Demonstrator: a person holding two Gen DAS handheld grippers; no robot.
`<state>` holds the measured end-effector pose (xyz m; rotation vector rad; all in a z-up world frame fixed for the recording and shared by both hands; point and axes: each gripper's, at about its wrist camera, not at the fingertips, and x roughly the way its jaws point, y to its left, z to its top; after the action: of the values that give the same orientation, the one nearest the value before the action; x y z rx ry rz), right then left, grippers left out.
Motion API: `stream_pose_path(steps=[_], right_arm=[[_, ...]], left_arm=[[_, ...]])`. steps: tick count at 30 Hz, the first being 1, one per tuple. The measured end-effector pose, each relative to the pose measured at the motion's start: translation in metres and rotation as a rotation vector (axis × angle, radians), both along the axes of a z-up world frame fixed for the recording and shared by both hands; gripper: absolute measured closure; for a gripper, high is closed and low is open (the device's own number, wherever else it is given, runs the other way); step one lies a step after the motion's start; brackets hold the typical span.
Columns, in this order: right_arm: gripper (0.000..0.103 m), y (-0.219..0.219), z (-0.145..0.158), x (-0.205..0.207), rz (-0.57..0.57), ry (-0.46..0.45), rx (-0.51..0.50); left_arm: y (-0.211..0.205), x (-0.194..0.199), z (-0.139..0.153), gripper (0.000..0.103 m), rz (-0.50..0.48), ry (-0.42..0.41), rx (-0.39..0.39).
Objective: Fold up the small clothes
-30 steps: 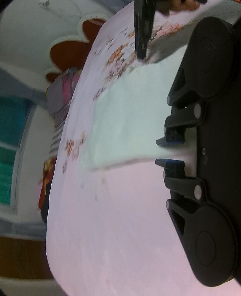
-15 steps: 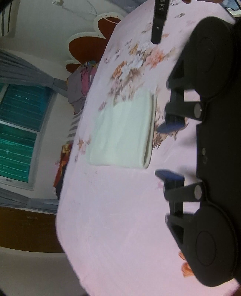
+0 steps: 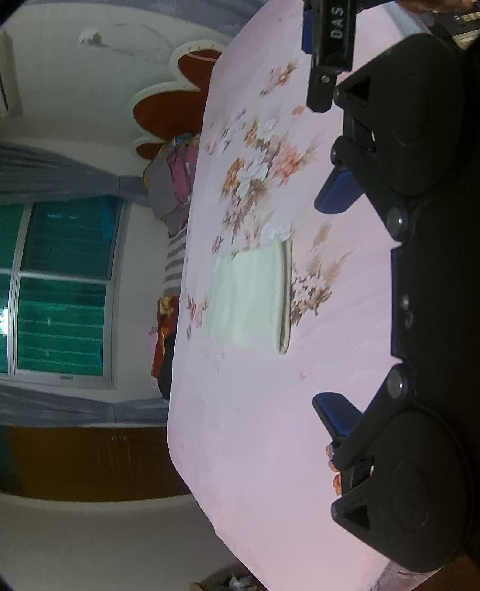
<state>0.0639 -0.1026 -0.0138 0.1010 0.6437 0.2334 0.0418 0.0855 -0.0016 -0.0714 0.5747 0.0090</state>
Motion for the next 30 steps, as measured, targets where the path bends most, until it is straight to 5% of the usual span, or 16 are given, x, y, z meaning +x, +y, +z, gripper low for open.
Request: stream_pose_path(steps=[10,30], right_arm=[[0.000,-0.006,0.013,-0.052,-0.029,-0.035,0.012],[0.000,-0.021,0.038,-0.066,-0.069,-0.090,0.000]], left_arm=[[-0.020,-0.028,0.017,0.001,-0.034,-0.049,0.023],[-0.030,-0.037,0.033,0.001,-0.063,-0.115,0.034]])
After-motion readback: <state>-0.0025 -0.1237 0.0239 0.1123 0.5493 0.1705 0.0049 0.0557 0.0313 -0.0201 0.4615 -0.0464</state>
